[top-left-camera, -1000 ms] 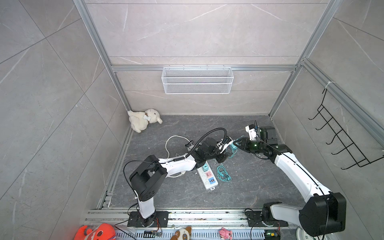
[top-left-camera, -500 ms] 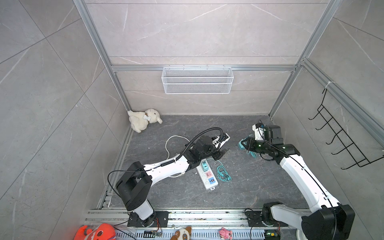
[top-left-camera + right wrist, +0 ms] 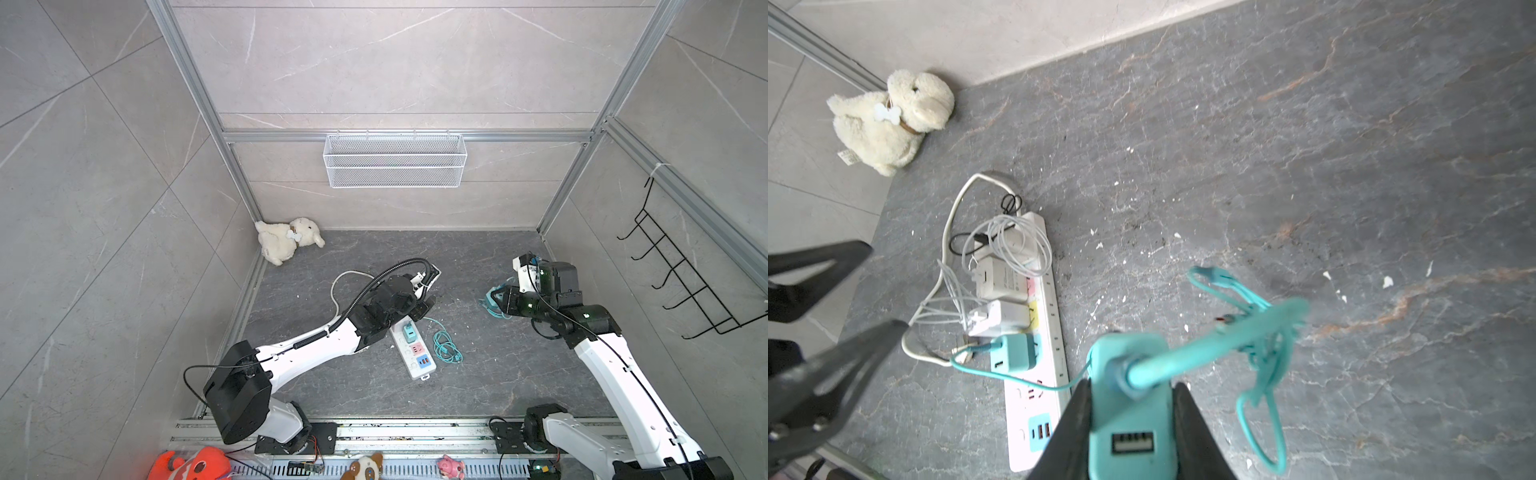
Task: Insert the plug
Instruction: 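Carry the charger with the right gripper over the power strip while left withdraws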
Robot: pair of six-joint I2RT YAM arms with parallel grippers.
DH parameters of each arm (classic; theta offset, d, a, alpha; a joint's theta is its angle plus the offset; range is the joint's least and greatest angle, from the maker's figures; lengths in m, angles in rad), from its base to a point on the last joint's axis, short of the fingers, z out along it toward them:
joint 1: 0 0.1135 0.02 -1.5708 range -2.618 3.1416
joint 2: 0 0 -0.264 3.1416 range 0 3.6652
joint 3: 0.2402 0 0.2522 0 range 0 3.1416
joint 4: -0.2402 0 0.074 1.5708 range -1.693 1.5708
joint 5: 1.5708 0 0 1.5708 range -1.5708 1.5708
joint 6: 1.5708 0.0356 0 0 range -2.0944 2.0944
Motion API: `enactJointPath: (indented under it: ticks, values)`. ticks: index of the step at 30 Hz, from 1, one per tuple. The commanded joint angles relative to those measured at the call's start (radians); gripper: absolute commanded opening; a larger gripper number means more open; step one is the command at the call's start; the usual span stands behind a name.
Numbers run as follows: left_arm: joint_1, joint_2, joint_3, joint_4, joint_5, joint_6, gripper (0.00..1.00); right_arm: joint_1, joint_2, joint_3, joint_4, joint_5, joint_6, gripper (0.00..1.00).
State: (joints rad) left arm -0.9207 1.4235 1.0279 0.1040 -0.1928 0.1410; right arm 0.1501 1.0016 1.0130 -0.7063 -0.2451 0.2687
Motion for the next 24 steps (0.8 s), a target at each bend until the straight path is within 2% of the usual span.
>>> enactJointPath:
  ticks: [1,10,24]
  values:
    - [0.0,-0.071,-0.017,-0.034,-0.069,-0.049,0.64,0.028,-0.023,-0.028,-0.008,0.014,0.001,0.06]
    - [0.0,-0.168,-0.031,-0.19,-0.149,-0.174,0.66,0.176,-0.044,-0.054,-0.01,0.1,0.042,0.07]
    - [0.001,-0.273,-0.138,-0.215,-0.173,-0.259,0.66,0.35,-0.043,-0.104,0.047,0.162,0.052,0.06]
